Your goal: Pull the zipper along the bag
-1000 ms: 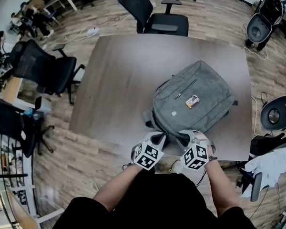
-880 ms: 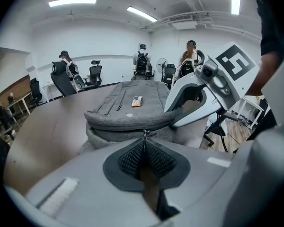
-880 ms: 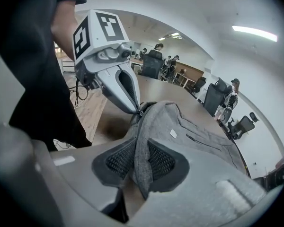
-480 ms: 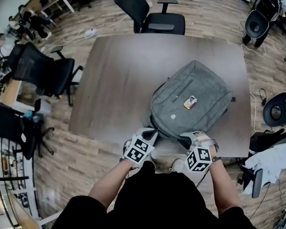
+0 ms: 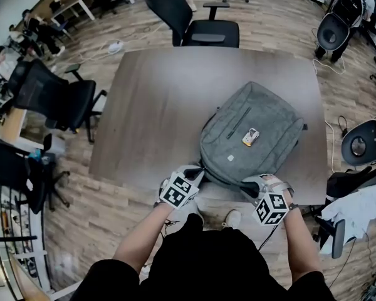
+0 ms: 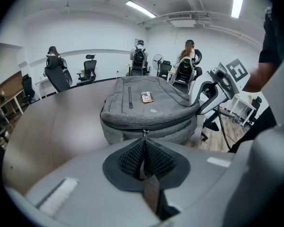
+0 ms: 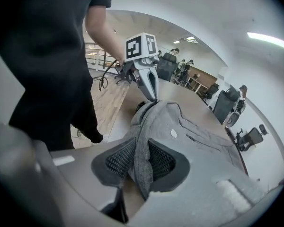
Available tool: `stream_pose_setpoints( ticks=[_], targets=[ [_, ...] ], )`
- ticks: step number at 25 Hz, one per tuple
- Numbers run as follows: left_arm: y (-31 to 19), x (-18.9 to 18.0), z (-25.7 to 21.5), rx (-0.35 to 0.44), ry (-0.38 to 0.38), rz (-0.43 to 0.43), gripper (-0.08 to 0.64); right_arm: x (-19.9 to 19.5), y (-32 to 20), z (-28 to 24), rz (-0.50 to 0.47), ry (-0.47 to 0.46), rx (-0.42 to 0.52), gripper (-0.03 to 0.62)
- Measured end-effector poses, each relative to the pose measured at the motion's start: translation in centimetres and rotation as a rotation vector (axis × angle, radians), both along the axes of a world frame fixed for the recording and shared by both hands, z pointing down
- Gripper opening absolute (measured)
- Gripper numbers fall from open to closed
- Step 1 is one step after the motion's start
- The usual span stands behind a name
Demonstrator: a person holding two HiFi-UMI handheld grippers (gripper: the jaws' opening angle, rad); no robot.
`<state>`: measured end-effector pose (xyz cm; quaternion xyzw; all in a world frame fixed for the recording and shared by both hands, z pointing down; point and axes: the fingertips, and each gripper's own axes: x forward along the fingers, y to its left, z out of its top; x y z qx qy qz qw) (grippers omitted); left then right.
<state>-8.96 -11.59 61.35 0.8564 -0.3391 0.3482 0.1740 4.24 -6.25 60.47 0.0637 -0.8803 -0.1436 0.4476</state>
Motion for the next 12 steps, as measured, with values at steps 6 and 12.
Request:
stream_pose_setpoints(
  ticks=[6,12],
  targets=[
    [0.3,0.9,-1.0,0.070,-0.006,0.028,0.026,-2.2,-1.3,-2.5,0.271,-0.226,-0.235,0.199],
    [1.7,2.8,-1.7,0.092,0.014,0.073,0.026,-6.6,-3.5,-3.1,0.414,-0.294,-0.275,0.199]
  ],
)
